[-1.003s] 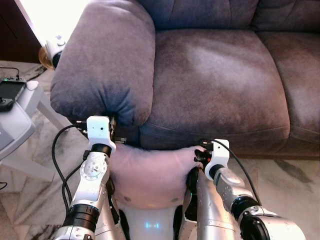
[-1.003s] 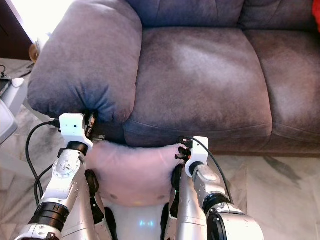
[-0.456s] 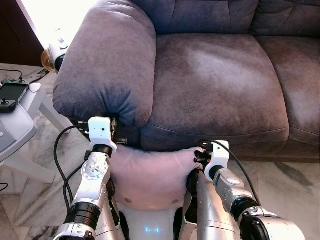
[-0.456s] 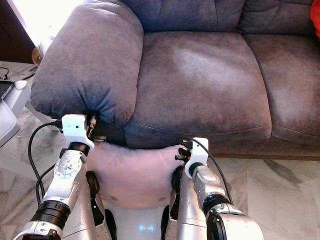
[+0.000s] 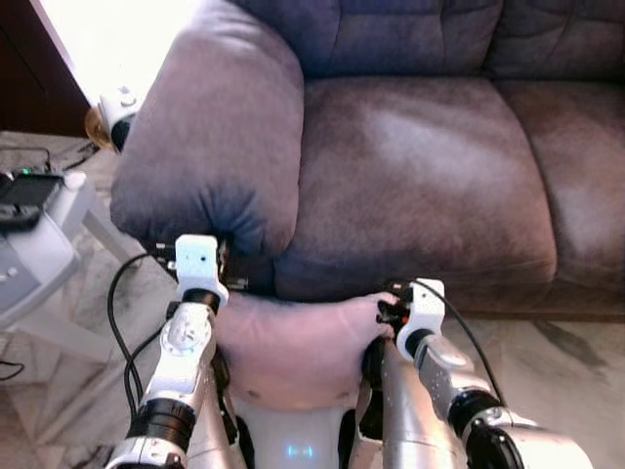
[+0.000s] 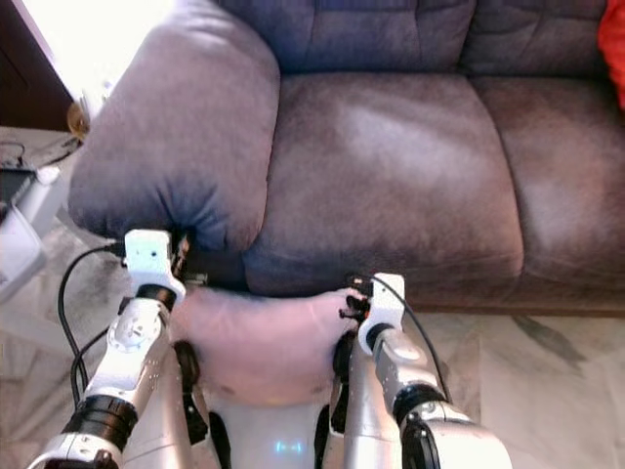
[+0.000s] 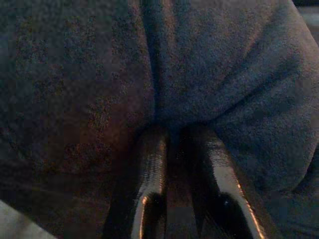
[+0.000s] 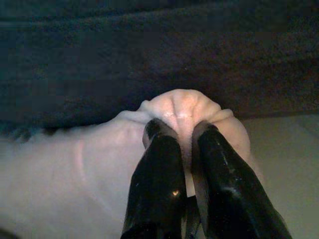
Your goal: Move the pillow to the sofa from floor
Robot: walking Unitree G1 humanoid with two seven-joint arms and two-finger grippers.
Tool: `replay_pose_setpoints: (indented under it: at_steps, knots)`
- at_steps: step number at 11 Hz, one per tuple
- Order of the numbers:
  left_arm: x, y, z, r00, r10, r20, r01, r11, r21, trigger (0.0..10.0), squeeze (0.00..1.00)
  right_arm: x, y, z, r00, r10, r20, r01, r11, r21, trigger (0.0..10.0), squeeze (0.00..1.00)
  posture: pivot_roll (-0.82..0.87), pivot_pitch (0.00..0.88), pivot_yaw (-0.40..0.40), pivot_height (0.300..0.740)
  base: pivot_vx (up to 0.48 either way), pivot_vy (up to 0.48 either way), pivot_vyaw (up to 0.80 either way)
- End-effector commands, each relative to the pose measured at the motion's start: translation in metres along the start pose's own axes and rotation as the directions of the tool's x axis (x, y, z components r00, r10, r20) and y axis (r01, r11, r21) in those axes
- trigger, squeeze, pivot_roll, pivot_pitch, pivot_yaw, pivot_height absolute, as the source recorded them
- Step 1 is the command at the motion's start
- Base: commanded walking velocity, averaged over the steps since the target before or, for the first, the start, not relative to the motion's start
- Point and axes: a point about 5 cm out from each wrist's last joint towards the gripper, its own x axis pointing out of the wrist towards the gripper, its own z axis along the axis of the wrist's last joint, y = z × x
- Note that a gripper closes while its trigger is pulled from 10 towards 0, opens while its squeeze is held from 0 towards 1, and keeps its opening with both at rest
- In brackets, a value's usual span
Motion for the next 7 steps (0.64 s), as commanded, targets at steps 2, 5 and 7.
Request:
replay_pose_setpoints:
  at_steps: [2,5,7]
  knots:
    - [-0.0052,0.019,-0.0104,0.995,0.082,-0.057,-0.082,0.997,-0.009,10.0,0.0,0.0011,-0.006,0.0432,0.98,-0.011,0.198,0.019,0.999,-0.041,10.0,0.0,0.09,0.136,-0.095,0.63,0.0,0.0,0.0]
    - [-0.0047,0.0193,-0.0107,0.995,0.08,-0.057,-0.081,0.997,-0.01,10.0,0.0,0.0011,-0.0055,0.0443,0.978,-0.013,0.208,0.021,0.999,-0.037,10.0,0.0,0.09,0.137,-0.097,0.639,0.0,0.0,0.0]
    - [-0.006,0.0198,-0.0125,0.995,0.074,-0.066,-0.074,0.997,-0.01,10.0,0.0,0.0005,-0.0068,0.0427,0.979,-0.02,0.204,0.031,0.998,-0.051,10.0,0.0,0.09,0.14,-0.098,0.639,0.0,0.0,0.0]
